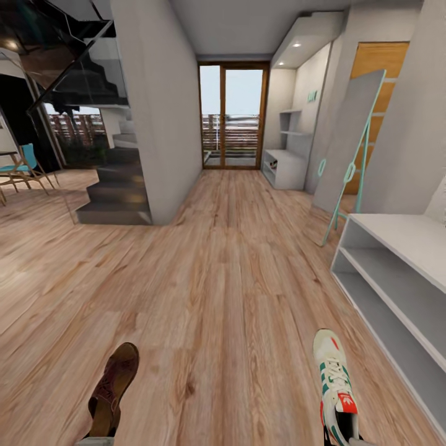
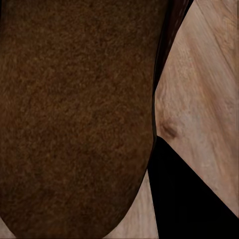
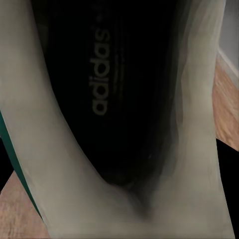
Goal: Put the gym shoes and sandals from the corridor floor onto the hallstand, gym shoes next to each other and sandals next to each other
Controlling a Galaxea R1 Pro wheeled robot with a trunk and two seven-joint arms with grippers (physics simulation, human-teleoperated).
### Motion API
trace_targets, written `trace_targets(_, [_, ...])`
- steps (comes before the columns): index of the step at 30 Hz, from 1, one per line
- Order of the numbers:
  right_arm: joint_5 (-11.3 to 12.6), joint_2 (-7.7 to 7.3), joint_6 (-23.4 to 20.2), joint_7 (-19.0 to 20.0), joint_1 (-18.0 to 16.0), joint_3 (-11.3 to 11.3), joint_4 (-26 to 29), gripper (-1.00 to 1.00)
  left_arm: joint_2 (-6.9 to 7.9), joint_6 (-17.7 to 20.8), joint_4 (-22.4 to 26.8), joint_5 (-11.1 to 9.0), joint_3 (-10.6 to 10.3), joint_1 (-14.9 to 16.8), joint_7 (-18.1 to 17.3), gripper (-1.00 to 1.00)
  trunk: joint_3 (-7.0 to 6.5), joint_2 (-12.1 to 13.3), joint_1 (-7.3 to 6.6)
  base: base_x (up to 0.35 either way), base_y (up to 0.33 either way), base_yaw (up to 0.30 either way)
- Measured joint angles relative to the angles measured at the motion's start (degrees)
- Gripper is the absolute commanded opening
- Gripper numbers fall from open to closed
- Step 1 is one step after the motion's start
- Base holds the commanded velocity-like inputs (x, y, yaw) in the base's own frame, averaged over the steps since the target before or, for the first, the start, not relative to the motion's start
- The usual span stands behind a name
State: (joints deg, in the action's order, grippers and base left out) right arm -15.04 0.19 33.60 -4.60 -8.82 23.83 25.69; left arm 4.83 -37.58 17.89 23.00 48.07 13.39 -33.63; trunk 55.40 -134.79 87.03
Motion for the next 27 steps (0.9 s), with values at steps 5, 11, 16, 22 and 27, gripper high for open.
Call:
trace_targets(5, [-0.01,-0.03,0.00,0.00,0.00,-0.05,-0.22,-1.00,0.28,0.15,-0.30,-0.29,0.35,0.00,0.48,-1.00,-0.45,0.00,0.00,0.337,0.000,-0.111])
trace_targets(11, [0.00,-0.02,0.00,-0.02,0.00,-0.08,-0.23,-1.00,0.68,0.20,-0.30,-0.39,0.57,0.00,1.90,-1.00,-0.96,0.00,0.00,0.337,0.000,-0.102])
trace_targets(16, [-0.22,-0.15,-0.01,0.04,0.00,-0.08,-0.21,-1.00,0.69,0.06,-0.25,-0.37,0.56,0.00,3.23,-1.00,-1.09,0.00,0.00,0.337,0.000,-0.017])
trace_targets(22, [-0.33,-0.20,0.06,0.04,0.00,-1.33,-0.23,-1.00,0.91,0.13,-0.01,-0.97,0.67,0.00,3.54,-1.00,-1.10,0.00,0.00,0.337,0.000,-0.002])
trace_targets(27, [-0.27,-0.21,0.07,0.03,0.00,-1.70,-0.23,-1.00,1.69,0.21,0.21,-2.96,0.74,0.00,3.58,-1.00,-1.10,0.00,0.00,0.337,0.000,0.000])
